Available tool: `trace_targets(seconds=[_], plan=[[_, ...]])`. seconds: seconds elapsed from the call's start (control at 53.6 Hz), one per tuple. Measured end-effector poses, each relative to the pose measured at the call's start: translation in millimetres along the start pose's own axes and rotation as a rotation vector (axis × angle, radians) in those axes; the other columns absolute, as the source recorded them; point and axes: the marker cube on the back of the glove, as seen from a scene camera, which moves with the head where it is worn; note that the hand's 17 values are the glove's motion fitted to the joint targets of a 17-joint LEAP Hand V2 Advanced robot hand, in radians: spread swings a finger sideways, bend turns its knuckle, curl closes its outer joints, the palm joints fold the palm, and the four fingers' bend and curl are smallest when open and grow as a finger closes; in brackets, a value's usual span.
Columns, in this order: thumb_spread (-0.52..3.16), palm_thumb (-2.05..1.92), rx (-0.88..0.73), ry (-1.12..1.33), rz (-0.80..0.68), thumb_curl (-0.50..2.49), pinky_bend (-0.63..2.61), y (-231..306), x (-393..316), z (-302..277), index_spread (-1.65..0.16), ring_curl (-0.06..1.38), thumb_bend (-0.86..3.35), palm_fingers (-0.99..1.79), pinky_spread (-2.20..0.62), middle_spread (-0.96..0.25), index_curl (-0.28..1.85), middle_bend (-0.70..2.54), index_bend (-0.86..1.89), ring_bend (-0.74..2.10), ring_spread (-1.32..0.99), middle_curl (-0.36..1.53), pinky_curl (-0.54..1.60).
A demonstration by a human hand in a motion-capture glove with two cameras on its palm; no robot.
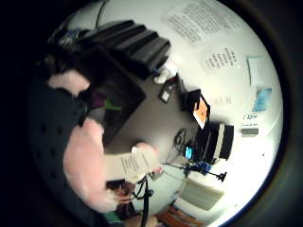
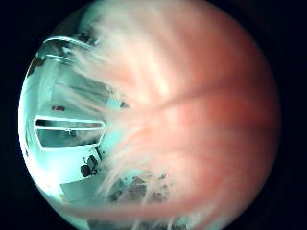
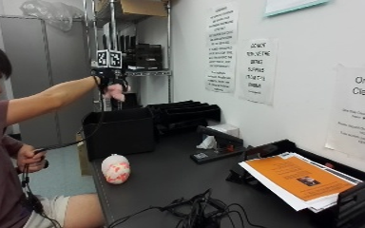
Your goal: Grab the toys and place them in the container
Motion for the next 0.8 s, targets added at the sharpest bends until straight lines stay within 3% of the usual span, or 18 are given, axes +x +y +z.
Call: trace_targets(seconds=[0.037, 0.056, 0.112, 0.131, 0.149, 0.168, 0.187, 0.224, 0.243, 0.392, 0.579, 0.803], plan=[[0.56, 0.62, -0.097, 0.014, -0.015, 0.88, 1.03, 1.6, -9.7, 10.7, -0.34, 0.71, -0.02, 0.83, -0.37, -0.35, 0.39, 0.9, 0.22, 1.29, -0.4, 0.94, 0.48], [0.7, 0.53, -0.149, 0.02, -0.029, 0.84, 0.95, 2.4, -14.7, 16.4, -0.32, 0.69, -0.06, 0.49, -0.32, -0.35, 0.39, 0.75, 0.2, 1.26, -0.4, 0.89, 0.45], [0.86, 0.38, -0.269, 0.028, -0.063, 0.77, 1.03, 5.0, -24.7, 28.7, -0.28, 0.7, -0.09, 0.1, -0.24, -0.32, 0.43, 0.6, 0.15, 1.16, -0.36, 0.84, 0.51], [0.78, 0.53, -0.298, 0.027, -0.072, 0.82, 1.03, 5.9, -27.0, 31.5, -0.3, 0.74, 0.02, 0.61, -0.3, -0.35, 0.47, 0.77, 0.25, 1.31, -0.37, 0.9, 0.5], [0.9, 0.34, -0.325, 0.026, -0.084, 0.75, 1.06, 7.0, -29.3, 34.3, -0.26, 0.62, -0.09, 0.0, -0.2, -0.29, 0.36, 0.47, 0.07, 1.06, -0.35, 0.79, 0.45], [0.94, 0.31, -0.35, 0.026, -0.096, 0.73, 1.12, 8.1, -31.5, 37.0, -0.24, 0.66, -0.09, -0.13, -0.18, -0.26, 0.4, 0.43, 0.11, 1.06, -0.32, 0.79, 0.5], [0.96, 0.21, -0.369, 0.03, -0.104, 0.69, 1.23, 9.3, -32.9, 39.1, -0.21, 0.61, -0.13, -0.49, -0.15, -0.18, 0.39, 0.27, 0.07, 0.87, -0.25, 0.74, 0.53], [1.02, 0.17, -0.38, 0.058, -0.098, 0.65, 1.22, 12.2, -31.7, 40.3, -0.19, 0.6, -0.09, -0.35, -0.1, -0.14, 0.35, 0.22, 0.06, 0.83, -0.21, 0.7, 0.49], [1.02, 0.11, -0.377, 0.08, -0.089, 0.63, 1.26, 13.9, -29.4, 39.7, -0.18, 0.54, -0.1, -0.53, -0.08, -0.1, 0.34, 0.13, 0.05, 0.67, -0.17, 0.66, 0.5], [1.12, -0.03, -0.267, 0.088, 0.002, 0.52, 1.23, 23.3, 0.6, 18.3, -0.15, 0.42, -0.06, -0.45, 0.03, 0.03, 0.26, 0.07, 0.02, 0.46, -0.03, 0.51, 0.46], [1.2, -0.03, -0.219, 0.12, 0.107, 0.43, 1.13, 27.5, 39.3, -19.0, -0.15, 0.38, -0.04, -0.34, 0.08, 0.06, 0.21, 0.09, 0.06, 0.38, 0.05, 0.4, 0.41], [1.24, -0.03, -0.176, 0.126, 0.229, 0.37, 1.04, 112.7, 152.7, -14.2, -0.15, 0.39, -0.03, -0.26, 0.09, 0.06, 0.18, 0.12, 0.07, 0.4, 0.07, 0.33, 0.37]])
